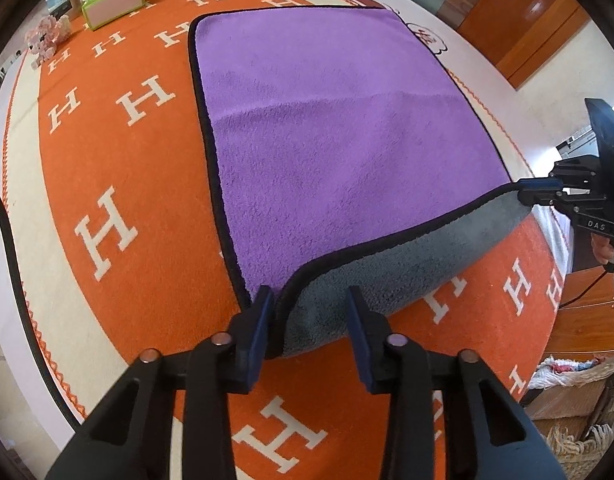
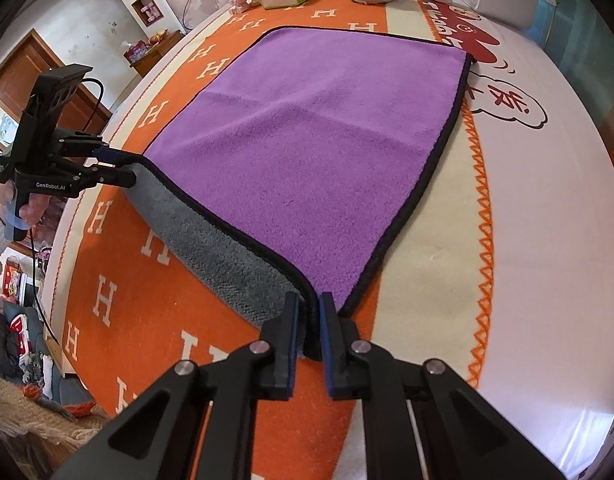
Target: Fold towel
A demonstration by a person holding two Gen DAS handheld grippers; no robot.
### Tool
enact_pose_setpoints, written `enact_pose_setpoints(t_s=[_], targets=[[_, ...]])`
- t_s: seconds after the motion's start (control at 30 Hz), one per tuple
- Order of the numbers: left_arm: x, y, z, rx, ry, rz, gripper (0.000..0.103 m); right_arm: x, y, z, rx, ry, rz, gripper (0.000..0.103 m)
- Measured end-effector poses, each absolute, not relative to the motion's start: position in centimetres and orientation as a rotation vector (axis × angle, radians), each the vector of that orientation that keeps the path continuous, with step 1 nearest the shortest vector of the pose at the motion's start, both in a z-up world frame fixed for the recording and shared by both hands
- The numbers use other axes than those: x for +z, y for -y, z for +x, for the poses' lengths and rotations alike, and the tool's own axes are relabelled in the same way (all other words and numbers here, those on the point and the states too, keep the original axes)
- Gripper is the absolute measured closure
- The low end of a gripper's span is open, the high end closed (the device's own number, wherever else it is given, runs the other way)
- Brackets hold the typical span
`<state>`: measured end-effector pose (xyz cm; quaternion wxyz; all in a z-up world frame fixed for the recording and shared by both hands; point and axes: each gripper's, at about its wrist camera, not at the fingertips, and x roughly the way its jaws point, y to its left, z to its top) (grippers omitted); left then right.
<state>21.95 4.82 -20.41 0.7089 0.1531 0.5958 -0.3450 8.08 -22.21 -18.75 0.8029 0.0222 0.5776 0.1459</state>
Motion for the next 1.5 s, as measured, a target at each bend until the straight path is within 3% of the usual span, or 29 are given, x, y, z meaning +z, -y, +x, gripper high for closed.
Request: enact_pose_setpoints(t_s=[0.13,0.3,0.83,1.17,1.5], targets=[[-20.5,-4.9,22.1,-0.748,-1.316,0.356,0.092,-18.7,22.3,8.1,0.313,-1.237,0.054,0.097],[-20.4,-4.9,21.8,-0.728,-1.306,0.396,0.096,-18.6,22.1,7.9,0.313,-1.231,0.05,0.098],[-16.1,-3.3,20.6,-0.59,-1.127,0.525,0.098,-15.4,22.1,8.3,0.233,-1.14,0.022,0.099],[-12.5,0.2,26.1,-0.439,-0.972,0.53,0.098,-11.7,24.5,13.5,0.106,-1.008,0.044,0.099],[-12.2,3.4,33.3,-0.312,-0.926,0.513,0.097,-9.6,25.9,21.0,0.029,-0.913,-0.009,0.099]])
